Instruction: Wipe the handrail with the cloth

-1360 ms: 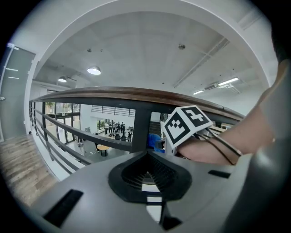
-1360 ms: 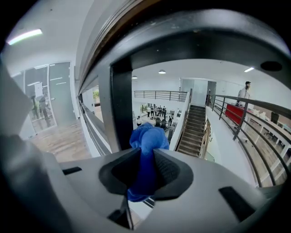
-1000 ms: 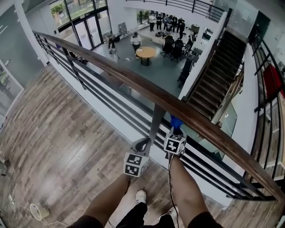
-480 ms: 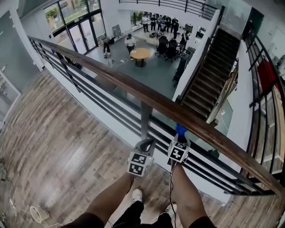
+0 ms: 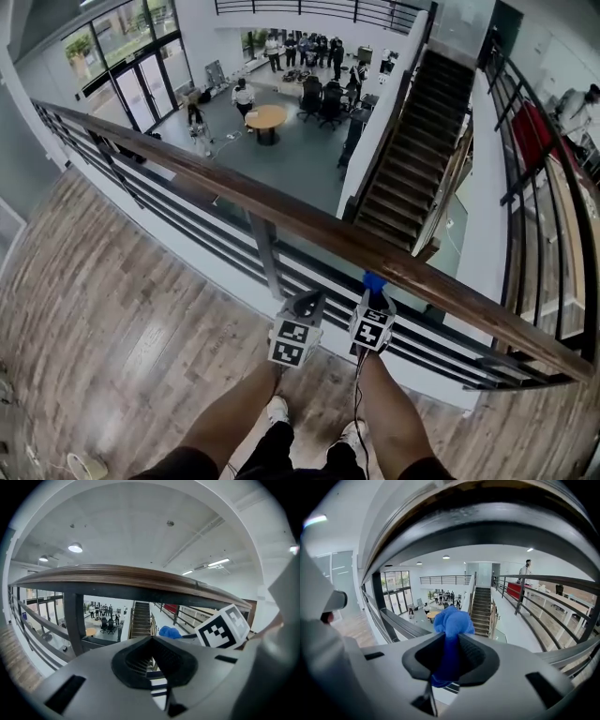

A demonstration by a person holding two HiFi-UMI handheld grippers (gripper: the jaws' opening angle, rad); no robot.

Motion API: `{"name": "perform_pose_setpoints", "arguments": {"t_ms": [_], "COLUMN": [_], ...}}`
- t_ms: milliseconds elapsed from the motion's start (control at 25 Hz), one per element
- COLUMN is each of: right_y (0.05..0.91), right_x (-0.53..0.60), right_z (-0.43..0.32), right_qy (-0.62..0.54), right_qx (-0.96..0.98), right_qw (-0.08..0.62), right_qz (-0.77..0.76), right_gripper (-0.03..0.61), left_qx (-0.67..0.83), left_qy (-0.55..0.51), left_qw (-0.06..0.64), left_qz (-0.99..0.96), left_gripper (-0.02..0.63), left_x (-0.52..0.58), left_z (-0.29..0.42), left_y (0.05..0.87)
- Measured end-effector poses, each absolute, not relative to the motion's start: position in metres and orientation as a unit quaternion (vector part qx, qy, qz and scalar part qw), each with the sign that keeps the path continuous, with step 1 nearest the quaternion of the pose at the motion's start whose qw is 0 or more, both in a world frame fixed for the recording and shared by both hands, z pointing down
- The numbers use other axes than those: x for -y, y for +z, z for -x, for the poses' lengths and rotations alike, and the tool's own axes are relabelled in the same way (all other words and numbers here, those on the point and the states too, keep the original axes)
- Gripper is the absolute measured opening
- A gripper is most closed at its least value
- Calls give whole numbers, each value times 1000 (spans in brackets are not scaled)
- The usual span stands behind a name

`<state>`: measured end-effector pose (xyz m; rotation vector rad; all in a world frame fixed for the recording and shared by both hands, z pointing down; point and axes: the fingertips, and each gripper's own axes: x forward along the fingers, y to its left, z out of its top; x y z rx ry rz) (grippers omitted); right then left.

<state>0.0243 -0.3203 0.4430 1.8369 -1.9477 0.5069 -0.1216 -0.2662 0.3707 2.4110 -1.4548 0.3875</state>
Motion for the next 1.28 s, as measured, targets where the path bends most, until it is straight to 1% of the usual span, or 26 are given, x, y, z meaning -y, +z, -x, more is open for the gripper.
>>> {"name": "perform_pose_setpoints", "arguments": {"t_ms": [320, 520, 760, 1280], "right_y": [442, 440, 441, 443], "right_x": [295, 277, 261, 222], "right_z": [-101, -147, -202, -319], "right_qy": [187, 184, 196, 190], "right_qx": [688, 682, 686, 663], "right_qw": [211, 220, 205, 207], "right_qz": [-669, -673, -670, -694], "right_gripper": [89, 89, 89, 89], "left_qx": [471, 444, 435, 398], "left_qy": [138, 161, 152, 169], "left_qw": [158, 161, 192, 181], "left_qz": [-857, -866, -866, -883], "left_gripper": [3, 3, 5, 3], "left_x": [258, 244, 240, 224], "left_z": [36, -15, -65, -186], "left_y": [371, 377, 377, 383]}}
